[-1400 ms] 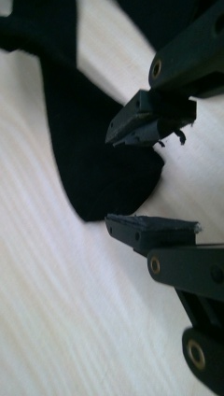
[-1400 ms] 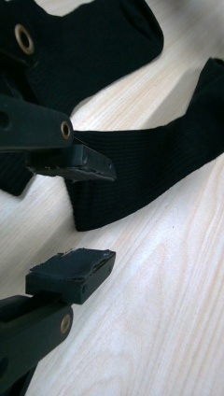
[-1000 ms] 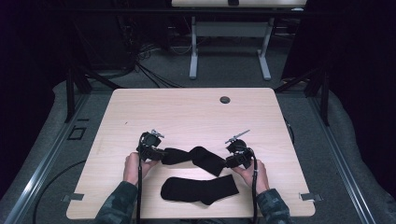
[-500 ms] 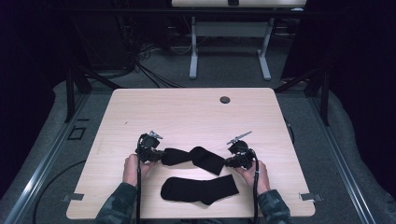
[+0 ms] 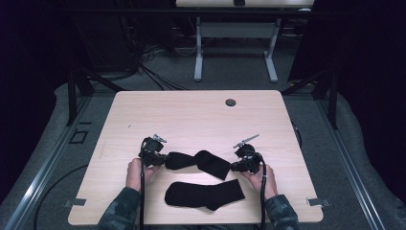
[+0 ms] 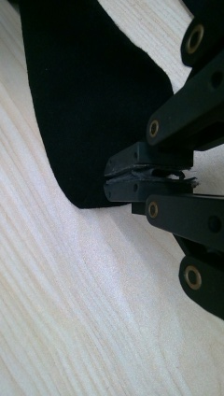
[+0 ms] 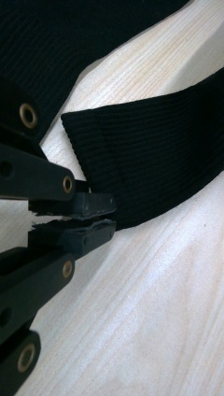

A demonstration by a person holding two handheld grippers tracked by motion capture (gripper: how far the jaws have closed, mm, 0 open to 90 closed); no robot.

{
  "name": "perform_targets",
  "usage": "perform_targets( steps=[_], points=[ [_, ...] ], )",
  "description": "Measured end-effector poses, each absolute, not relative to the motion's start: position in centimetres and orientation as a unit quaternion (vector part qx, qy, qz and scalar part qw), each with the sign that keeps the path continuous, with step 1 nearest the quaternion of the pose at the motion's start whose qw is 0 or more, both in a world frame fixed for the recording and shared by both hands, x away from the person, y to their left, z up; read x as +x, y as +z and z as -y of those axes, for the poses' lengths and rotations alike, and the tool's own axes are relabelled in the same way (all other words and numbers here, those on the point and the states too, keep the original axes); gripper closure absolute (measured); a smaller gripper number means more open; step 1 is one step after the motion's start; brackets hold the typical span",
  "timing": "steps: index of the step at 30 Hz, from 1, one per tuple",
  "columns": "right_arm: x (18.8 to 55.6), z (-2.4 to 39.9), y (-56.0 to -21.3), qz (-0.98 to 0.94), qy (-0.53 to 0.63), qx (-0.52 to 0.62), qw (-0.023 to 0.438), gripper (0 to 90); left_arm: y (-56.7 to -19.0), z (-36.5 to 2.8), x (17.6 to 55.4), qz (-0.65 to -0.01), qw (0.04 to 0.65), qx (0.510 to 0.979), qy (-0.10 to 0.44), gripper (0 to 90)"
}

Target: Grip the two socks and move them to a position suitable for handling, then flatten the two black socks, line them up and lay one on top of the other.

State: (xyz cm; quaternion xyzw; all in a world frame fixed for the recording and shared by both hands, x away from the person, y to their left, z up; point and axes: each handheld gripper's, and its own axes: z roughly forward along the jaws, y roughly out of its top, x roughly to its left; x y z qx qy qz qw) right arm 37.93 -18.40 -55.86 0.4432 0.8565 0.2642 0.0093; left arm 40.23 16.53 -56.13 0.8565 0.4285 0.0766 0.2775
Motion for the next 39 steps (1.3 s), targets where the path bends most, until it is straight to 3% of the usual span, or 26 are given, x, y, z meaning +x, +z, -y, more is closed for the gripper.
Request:
perform_targets(
  steps=[2, 3, 7, 13, 16, 18, 23, 29, 35, 39],
  points=[
    [37.9, 18.7, -55.6, -0.852, 0.273, 0.447, 0.005, 75.5, -56.1, -16.5, 40.2, -0.428, 0.277, 0.857, 0.078, 86.2],
    [38.0, 18.9, -55.3, -0.845, 0.284, 0.453, 0.007, 67.5, -56.1, -16.5, 40.2, -0.427, 0.277, 0.857, 0.078, 86.2],
    [38.2, 19.3, -54.7, -0.837, 0.3, 0.457, 0.009, 57.6, -56.2, -16.7, 40.3, -0.425, 0.281, 0.857, 0.074, 86.3],
    [38.9, 17.9, -55.1, -0.843, 0.278, 0.46, 0.007, 52.9, -56.2, -16.7, 40.2, -0.425, 0.283, 0.856, 0.075, 86.4],
    [39.2, 16.9, -55.6, -0.851, 0.259, 0.457, 0.011, 56.1, -56.2, -16.7, 40.2, -0.425, 0.284, 0.856, 0.076, 86.4],
    [39.2, 16.4, -55.6, -0.857, 0.252, 0.449, 0.022, 66.1, -56.3, -16.7, 40.1, -0.425, 0.284, 0.856, 0.079, 86.5],
    [39.2, 16.3, -55.6, -0.867, 0.243, 0.435, 0.024, 76.6, -56.3, -16.8, 40.2, -0.427, 0.287, 0.854, 0.076, 86.6],
    [39.0, 16.3, -55.4, -0.862, 0.254, 0.437, 0.034, 83.8, -56.3, -16.8, 40.2, -0.431, 0.287, 0.852, 0.075, 86.8],
    [39.2, 16.5, -53.4, -0.872, 0.257, 0.403, 0.101, 84.4, -56.2, -16.8, 40.1, -0.431, 0.285, 0.853, 0.073, 87.1],
    [38.4, 16.3, -50.4, -0.875, 0.279, 0.35, 0.185, 84.3, -56.2, -16.7, 40.0, -0.43, 0.284, 0.854, 0.073, 87.1]
  ],
)
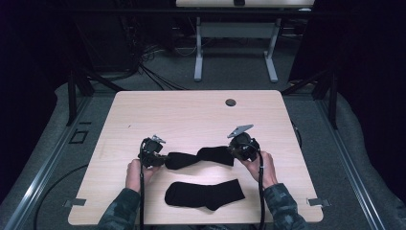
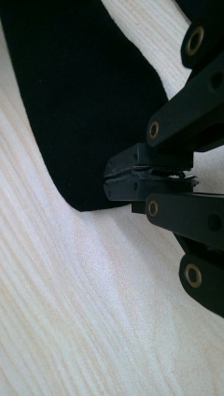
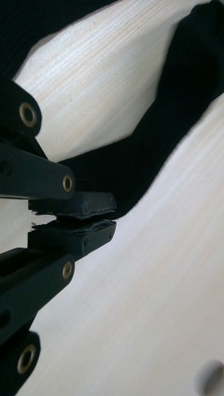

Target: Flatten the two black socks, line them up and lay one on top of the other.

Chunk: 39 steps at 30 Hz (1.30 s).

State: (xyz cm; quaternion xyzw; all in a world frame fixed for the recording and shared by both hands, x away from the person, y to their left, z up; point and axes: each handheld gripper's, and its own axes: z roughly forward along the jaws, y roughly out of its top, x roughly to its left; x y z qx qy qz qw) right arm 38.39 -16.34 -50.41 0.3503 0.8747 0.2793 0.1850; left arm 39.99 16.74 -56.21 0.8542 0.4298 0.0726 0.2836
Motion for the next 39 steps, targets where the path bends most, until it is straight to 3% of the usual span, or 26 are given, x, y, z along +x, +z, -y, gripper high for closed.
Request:
perform_targets(
  steps=[4, 7, 17, 22, 27, 30, 32, 34, 35, 37, 39],
  points=[
    [37.4, 16.5, -49.3, -0.88, 0.288, 0.313, 0.209, 82.4, -56.2, -16.8, 40.0, -0.43, 0.284, 0.854, 0.072, 87.1],
    [36.8, 16.9, -49.9, -0.894, 0.275, 0.299, 0.191, 77.3, -56.2, -16.8, 40.0, -0.43, 0.283, 0.854, 0.072, 87.0],
    [35.2, 20.1, -52.2, -0.893, 0.316, 0.313, 0.071, 62.6, -56.2, -16.9, 40.0, -0.431, 0.286, 0.853, 0.065, 87.0],
    [36.3, 21.6, -51.6, -0.858, 0.354, 0.368, 0.058, 59.2, -56.2, -16.9, 40.0, -0.431, 0.285, 0.854, 0.064, 87.0],
    [37.6, 20.2, -53.0, -0.861, 0.316, 0.398, 0.01, 39.0, -56.3, -17.0, 39.9, -0.436, 0.291, 0.85, 0.06, 87.0],
    [37.3, 19.2, -53.9, -0.874, 0.285, 0.394, 0.012, 42.7, -56.3, -16.9, 39.9, -0.434, 0.29, 0.851, 0.061, 87.0],
    [37.3, 18.5, -54.5, -0.879, 0.272, 0.39, 0.033, 65.8, -56.2, -16.9, 39.9, -0.434, 0.288, 0.852, 0.062, 87.0],
    [37.5, 18.3, -54.3, -0.88, 0.27, 0.388, 0.049, 78.8, -56.2, -16.9, 39.9, -0.434, 0.287, 0.852, 0.064, 86.9],
    [37.8, 18.0, -53.5, -0.881, 0.267, 0.382, 0.087, 82.2, -56.2, -16.9, 39.9, -0.434, 0.287, 0.851, 0.064, 87.0],
    [37.9, 17.8, -53.0, -0.882, 0.265, 0.375, 0.105, 82.5, -56.2, -16.9, 39.9, -0.435, 0.289, 0.851, 0.06, 87.0],
    [37.8, 17.0, -51.3, -0.887, 0.26, 0.344, 0.166, 82.7, -56.2, -16.9, 39.9, -0.434, 0.289, 0.851, 0.058, 87.0]
  ],
)
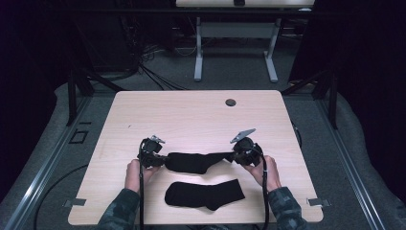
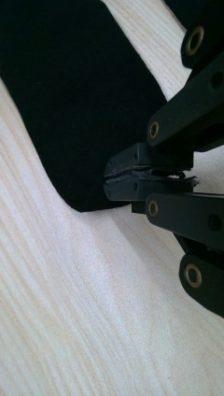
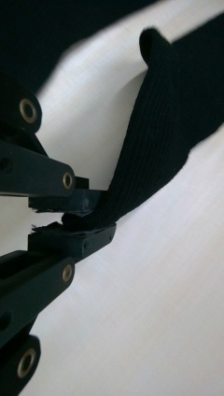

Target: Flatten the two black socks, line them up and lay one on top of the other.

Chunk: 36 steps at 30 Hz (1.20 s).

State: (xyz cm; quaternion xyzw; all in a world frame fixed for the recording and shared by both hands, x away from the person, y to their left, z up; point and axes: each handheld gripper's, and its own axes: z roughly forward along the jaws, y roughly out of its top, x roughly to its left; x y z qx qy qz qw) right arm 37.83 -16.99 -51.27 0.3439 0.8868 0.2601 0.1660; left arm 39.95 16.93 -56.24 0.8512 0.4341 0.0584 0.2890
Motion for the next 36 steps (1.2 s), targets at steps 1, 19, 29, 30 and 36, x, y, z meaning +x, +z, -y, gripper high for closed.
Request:
perform_targets(
  steps=[1, 19, 29, 30, 36],
  points=[
    [37.7, 16.7, -50.7, -0.888, 0.26, 0.333, 0.183, 82.7, -56.2, -16.9, 39.9, -0.434, 0.289, 0.851, 0.057, 87.0],
    [36.3, 21.3, -51.4, -0.865, 0.331, 0.371, 0.064, 54.7, -56.0, -17.2, 40.0, -0.425, 0.277, 0.861, 0.04, 86.7],
    [37.4, 16.3, -55.7, -0.888, 0.255, 0.375, 0.074, 73.9, -56.1, -17.4, 39.7, -0.435, 0.285, 0.854, 0.031, 86.5],
    [37.4, 16.4, -55.6, -0.889, 0.249, 0.378, 0.076, 74.9, -56.1, -17.4, 39.6, -0.432, 0.284, 0.855, 0.033, 86.5],
    [37.2, 17.0, -55.8, -0.885, 0.254, 0.382, 0.083, 76.2, -56.2, -17.1, 38.4, -0.431, 0.288, 0.854, 0.038, 86.4]
  ],
)
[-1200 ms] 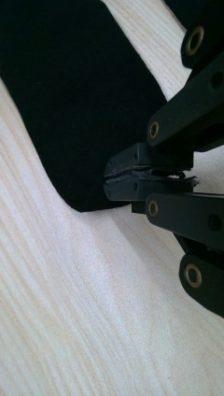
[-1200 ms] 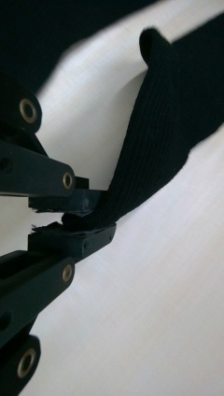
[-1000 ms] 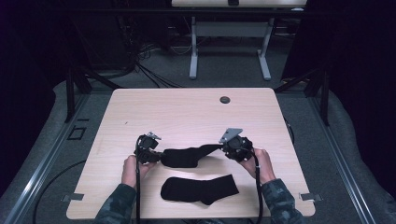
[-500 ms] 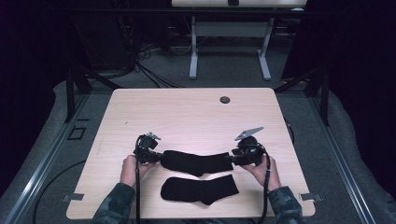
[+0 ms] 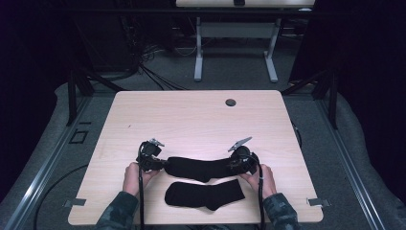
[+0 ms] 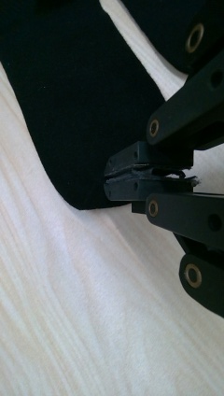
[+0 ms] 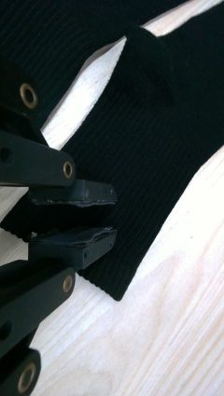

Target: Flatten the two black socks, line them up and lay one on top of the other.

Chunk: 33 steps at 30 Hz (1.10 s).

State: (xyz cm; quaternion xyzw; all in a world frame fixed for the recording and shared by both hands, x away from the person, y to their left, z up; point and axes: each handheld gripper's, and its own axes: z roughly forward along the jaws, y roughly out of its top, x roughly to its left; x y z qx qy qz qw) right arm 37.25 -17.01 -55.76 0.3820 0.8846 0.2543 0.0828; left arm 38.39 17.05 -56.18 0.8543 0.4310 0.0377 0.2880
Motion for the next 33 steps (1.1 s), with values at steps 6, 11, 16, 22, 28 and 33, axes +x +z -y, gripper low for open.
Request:
perform_targets(
  steps=[6, 11, 16, 22, 28, 33],
  points=[
    [37.3, 17.6, -55.8, -0.885, 0.258, 0.378, 0.08, 76.2, -56.3, -17.1, 37.3, -0.427, 0.295, 0.854, 0.04, 86.4],
    [37.3, 17.9, -55.8, -0.885, 0.259, 0.378, 0.08, 77.4, -56.3, -16.9, 36.7, -0.425, 0.294, 0.855, 0.039, 86.3],
    [37.1, 18.3, -55.8, -0.886, 0.257, 0.378, 0.079, 77.4, -56.4, -17.0, 36.0, -0.425, 0.303, 0.852, 0.034, 86.3],
    [37.1, 18.6, -55.9, -0.884, 0.265, 0.378, 0.071, 75.0, -56.2, -16.7, 35.6, -0.426, 0.285, 0.857, 0.05, 67.8],
    [36.1, 19.2, -54.7, -0.863, 0.311, 0.39, 0.076, 63.8, -55.9, -17.0, 35.1, -0.442, 0.299, 0.844, 0.057, 40.1],
    [34.5, 18.9, -53.9, -0.863, 0.307, 0.393, 0.077, 56.9, -55.5, -16.4, 33.4, -0.428, 0.298, 0.851, 0.068, 28.8]
  ],
)
